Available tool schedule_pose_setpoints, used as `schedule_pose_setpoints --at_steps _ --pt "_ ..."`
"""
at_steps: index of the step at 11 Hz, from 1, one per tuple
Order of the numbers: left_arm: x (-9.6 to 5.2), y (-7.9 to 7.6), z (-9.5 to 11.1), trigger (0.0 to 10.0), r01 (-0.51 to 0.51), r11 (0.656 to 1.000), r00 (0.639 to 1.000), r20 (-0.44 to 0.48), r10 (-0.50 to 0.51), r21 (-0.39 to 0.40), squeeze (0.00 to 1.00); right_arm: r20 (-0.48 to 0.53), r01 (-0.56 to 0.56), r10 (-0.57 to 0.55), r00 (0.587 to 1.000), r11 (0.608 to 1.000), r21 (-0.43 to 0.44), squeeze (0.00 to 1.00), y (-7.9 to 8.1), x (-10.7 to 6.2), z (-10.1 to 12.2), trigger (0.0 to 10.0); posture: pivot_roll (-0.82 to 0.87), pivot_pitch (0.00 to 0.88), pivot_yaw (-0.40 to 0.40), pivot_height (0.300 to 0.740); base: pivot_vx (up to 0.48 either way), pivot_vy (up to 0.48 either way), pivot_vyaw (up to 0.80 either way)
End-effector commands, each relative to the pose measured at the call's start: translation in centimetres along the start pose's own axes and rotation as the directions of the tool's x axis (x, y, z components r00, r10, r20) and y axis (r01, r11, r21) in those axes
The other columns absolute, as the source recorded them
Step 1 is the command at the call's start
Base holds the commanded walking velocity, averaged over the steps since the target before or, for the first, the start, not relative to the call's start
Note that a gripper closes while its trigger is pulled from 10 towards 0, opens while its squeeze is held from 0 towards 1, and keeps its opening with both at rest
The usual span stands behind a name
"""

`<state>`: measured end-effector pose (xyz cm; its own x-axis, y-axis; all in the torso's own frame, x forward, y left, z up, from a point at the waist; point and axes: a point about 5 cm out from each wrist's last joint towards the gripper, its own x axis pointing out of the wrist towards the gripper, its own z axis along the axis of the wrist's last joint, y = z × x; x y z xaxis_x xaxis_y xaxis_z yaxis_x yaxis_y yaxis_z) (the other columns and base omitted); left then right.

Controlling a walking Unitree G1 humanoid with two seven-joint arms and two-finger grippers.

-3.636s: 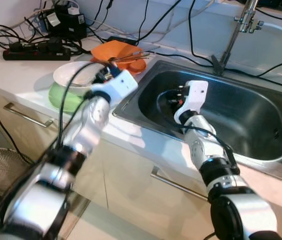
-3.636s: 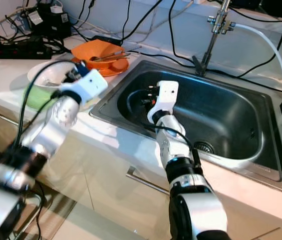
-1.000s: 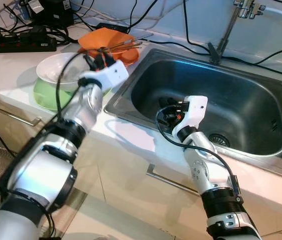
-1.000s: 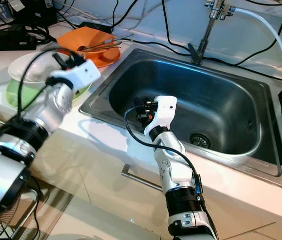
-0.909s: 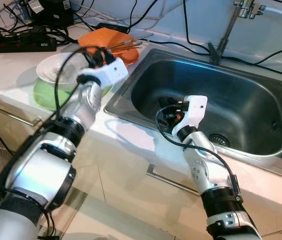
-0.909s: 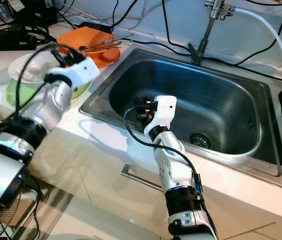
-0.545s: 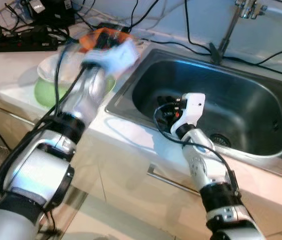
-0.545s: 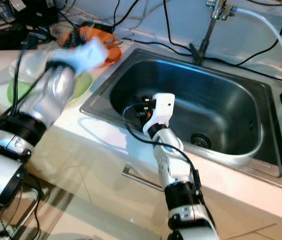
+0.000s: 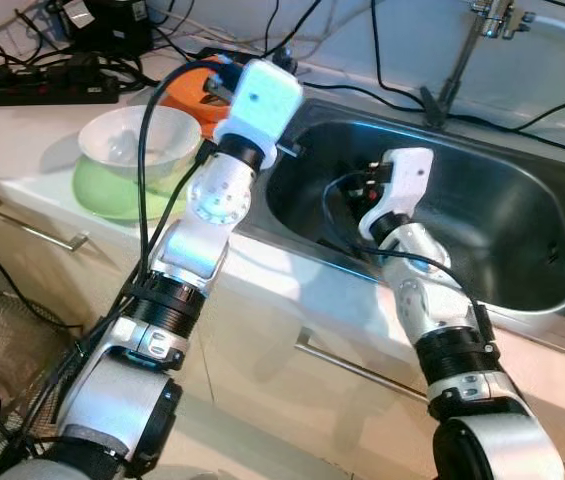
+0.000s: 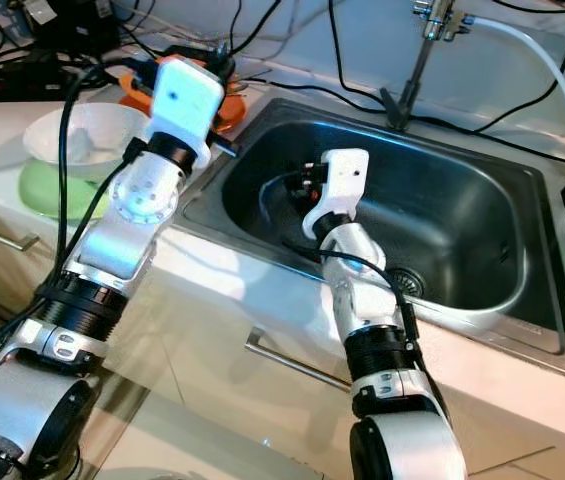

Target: Kitchen organization

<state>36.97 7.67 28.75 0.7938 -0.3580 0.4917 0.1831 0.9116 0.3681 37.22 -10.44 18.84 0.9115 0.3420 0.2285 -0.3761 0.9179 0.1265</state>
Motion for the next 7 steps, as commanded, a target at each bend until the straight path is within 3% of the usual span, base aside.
schedule_pose_setpoints --at_steps 1,4,6,7 --pt "-0.1 0.0 0.3 10.0 0.009 0.999 1.0 0.012 -0.008 -0.041 0.0 0.054 -0.022 0.023 0.998 1.0 -0.014 1.0 -0.2 0.4 1.4 10.0 0.19 0.0 -0.051 0.74 0.0 0.0 0.0" --pt "-0.6 -0.1 0.3 10.0 0.066 0.99 0.998 0.026 -0.063 -0.127 0.0 0.058 -0.122 0.123 0.991 0.992 -0.025 1.0 0.8 0.0 1.1 10.0 0.18 0.0 -0.038 0.74 0.0 0.0 0.0" --pt "-0.5 -0.7 0.5 10.0 0.113 0.979 0.994 0.009 -0.113 -0.169 0.0 0.055 -0.119 0.12 0.991 0.992 -0.03 1.0 0.6 -0.1 0.9 10.0 0.17 0.0 -0.033 0.74 0.0 0.0 0.0" --pt "-0.4 -1.3 0.5 10.0 0.139 0.968 0.99 0.006 -0.141 -0.207 0.0 0.05 -0.14 0.141 0.989 0.99 -0.026 0.44 0.8 -0.2 0.8 10.0 0.17 0.0 -0.034 0.74 0.0 0.0 0.0"
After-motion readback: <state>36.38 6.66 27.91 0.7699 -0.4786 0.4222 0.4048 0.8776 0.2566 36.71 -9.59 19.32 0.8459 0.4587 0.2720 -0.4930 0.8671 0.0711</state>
